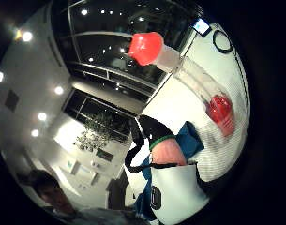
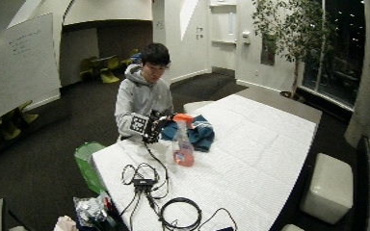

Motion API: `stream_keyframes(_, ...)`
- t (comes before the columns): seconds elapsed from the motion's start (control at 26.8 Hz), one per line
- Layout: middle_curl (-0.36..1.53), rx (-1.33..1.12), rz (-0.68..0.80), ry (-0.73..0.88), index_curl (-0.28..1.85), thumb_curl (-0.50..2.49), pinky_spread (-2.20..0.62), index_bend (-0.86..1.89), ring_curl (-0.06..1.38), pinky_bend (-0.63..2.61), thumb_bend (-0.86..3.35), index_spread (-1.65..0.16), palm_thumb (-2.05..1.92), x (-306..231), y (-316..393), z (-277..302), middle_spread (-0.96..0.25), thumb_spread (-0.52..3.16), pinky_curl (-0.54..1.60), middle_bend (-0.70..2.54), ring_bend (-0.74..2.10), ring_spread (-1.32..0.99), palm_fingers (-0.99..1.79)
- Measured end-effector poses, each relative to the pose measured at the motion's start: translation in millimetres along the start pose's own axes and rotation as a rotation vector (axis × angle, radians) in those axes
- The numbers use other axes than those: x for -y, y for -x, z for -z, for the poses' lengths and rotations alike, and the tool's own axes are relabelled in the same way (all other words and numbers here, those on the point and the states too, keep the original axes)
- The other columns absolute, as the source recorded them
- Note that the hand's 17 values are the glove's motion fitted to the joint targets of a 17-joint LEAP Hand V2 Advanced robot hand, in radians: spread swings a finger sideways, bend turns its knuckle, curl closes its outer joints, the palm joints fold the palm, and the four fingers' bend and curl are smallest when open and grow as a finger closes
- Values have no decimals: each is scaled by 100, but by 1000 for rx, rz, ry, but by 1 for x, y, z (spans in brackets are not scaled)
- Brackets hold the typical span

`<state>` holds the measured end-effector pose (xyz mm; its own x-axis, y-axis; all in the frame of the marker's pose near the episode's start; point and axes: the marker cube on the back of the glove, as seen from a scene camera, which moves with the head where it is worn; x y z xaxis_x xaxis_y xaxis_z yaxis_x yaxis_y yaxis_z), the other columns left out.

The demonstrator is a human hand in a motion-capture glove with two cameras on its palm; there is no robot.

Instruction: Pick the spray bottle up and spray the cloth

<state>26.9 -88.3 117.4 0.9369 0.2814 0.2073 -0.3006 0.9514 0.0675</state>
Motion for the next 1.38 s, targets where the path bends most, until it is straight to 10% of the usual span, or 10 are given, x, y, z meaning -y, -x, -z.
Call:
stream_keyframes(0.82, 35, 124, -260, 107, 17, 33, 23, 11, 30, 53, -4, -20, 53, 44, 4, -55, 5, 87, 33, 32, 52, 8, 18)
stream_keyframes(1.38, 39, 155, -218, 222, 29, 35, 4, 25, 33, 33, 3, -20, 67, 71, 16, -75, -5, 84, 29, 43, 63, -9, 115)
